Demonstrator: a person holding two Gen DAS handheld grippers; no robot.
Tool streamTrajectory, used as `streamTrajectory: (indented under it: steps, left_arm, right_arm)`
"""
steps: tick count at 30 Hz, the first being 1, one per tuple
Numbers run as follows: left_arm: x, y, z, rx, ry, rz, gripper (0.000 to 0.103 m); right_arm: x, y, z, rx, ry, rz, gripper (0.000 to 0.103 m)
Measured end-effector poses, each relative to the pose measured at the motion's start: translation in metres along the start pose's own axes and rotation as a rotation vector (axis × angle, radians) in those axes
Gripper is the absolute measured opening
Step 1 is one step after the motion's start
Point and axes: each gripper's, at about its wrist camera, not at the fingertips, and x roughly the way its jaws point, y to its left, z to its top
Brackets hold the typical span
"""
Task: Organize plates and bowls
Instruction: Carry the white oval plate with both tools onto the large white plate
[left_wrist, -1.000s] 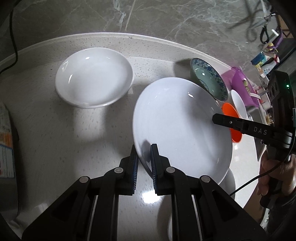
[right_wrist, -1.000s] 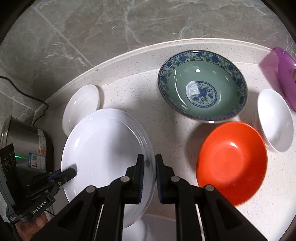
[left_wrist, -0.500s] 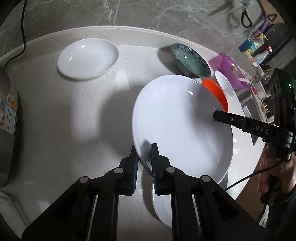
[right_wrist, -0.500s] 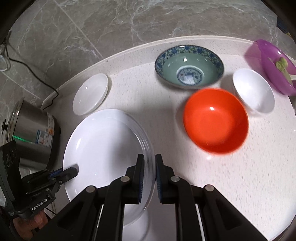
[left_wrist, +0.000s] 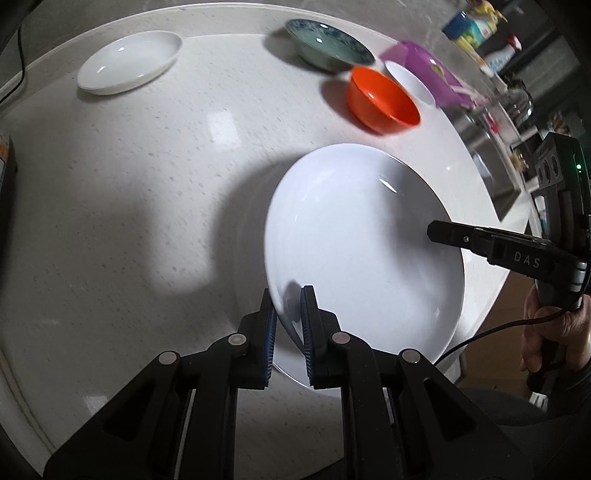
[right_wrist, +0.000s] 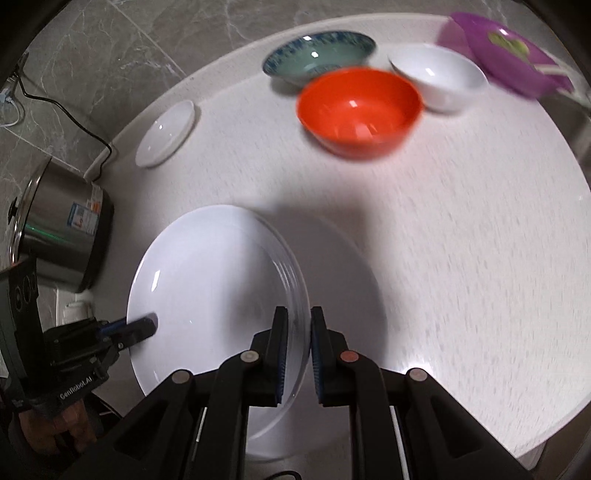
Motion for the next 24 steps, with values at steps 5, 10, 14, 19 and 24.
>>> streamTrajectory:
  steps: [5,10,14,19,24]
  left_arm:
    - [0.005,-0.008,-0.011,0.022,0.003,0.004,0.011]
    - [0.018,-0.018,-0.013,0.038,0.006,0.023,0.011]
    - [0.036,-0.016,0.001,0.025,0.005,0.041,0.012]
    - [0.044,-0.01,0.004,0.009,0.0,0.063,0.012]
    - [0.047,-0.011,0.007,0.014,-0.02,0.07,0.012]
  right_arm:
    - [0.002,-0.013,-0.015,0.015,-0.004,0.004,0.014]
    - [0.004,-0.022,-0.021,0.02,-0.025,0.001,0.014]
    - [0.01,-0.024,-0.022,-0.002,-0.042,0.001,0.014]
    - [0.021,-0.019,-0.02,-0.035,-0.045,-0.01,0.014]
    - [0.025,-0.015,-0.018,-0.078,-0.06,-0.036,0.014]
